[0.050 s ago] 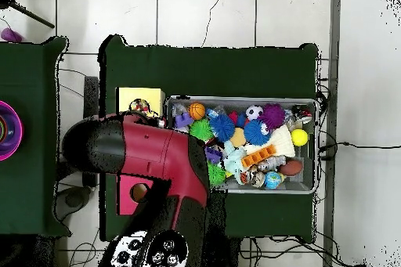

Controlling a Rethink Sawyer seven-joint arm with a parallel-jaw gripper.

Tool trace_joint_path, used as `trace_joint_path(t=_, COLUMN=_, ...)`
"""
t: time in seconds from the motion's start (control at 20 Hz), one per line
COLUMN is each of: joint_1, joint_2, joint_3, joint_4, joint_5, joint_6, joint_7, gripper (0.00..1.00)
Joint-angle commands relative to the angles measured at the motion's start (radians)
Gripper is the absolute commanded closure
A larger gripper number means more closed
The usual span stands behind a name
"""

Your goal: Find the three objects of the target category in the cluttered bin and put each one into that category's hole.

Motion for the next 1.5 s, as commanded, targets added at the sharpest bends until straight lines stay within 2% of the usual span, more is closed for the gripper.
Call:
trace_joint_path(t=0.05, joint_1=-0.013, joint_2=0.054, joint_3=0.083, joint_4=-0.011, joint_5=-0.04, joint_6=0.039, joint_7=0.132, gripper=1.0)
trace_joint_path(t=0.25, joint_1=-0.014, joint_2=0.079, joint_3=0.087, joint_4=-0.062, joint_5=-0.036, joint_6=0.075, joint_7=0.136, gripper=1.0)
trace_joint_path(t=1.0, joint_1=-0.071, joint_2=0.187, joint_3=0.145, joint_4=-0.214, joint_5=-0.033, joint_6=0.079, joint_7=0.081, gripper=1.0)
trace_joint_path(t=1.3, joint_1=-0.072, joint_2=0.222, joint_3=0.146, joint_4=-0.261, joint_5=-0.035, joint_6=0.089, joint_7=0.094, gripper=1.0)
trace_joint_path(t=1.5, joint_1=-0.071, joint_2=0.229, joint_3=0.149, joint_4=-0.258, joint_5=-0.028, joint_6=0.079, joint_7=0.106, gripper=1.0)
